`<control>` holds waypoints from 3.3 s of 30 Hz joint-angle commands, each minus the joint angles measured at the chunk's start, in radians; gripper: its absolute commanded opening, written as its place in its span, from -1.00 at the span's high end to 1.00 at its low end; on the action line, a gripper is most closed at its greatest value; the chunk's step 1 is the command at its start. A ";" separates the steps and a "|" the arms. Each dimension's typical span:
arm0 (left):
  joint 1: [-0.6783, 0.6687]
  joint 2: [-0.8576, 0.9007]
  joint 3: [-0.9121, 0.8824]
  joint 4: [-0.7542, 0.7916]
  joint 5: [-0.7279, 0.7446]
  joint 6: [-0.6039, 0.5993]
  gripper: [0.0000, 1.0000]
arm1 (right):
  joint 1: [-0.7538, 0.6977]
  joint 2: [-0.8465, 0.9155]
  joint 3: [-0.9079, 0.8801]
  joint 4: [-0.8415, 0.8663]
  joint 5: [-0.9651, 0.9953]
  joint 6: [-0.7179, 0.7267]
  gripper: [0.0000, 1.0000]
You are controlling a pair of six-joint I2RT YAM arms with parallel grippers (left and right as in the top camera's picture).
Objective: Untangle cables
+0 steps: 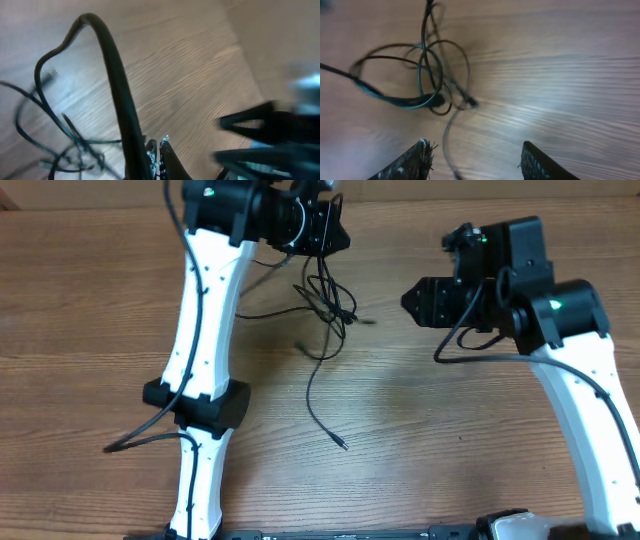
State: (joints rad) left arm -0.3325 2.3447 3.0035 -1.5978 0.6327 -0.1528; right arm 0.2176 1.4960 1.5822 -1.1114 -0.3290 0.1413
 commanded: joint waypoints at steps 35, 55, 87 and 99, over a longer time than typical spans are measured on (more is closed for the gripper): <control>-0.005 -0.148 0.057 0.169 0.127 -0.057 0.92 | 0.120 0.220 0.027 0.229 -0.529 0.649 -0.17; 0.080 -0.148 0.057 0.028 -0.296 -0.015 0.92 | 0.119 0.221 0.027 -0.012 0.249 0.530 0.93; 0.166 -0.146 0.055 -0.092 -0.450 -0.064 0.70 | 0.139 0.156 0.243 -0.067 0.243 -0.043 0.89; 0.093 -0.146 -0.072 -0.091 -0.351 -0.051 0.00 | -0.106 0.144 0.246 -0.230 0.589 0.185 0.12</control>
State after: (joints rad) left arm -0.2020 2.2177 2.9948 -1.6875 0.2230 -0.2295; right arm 0.1665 1.6585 1.8084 -1.3285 0.2047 0.2871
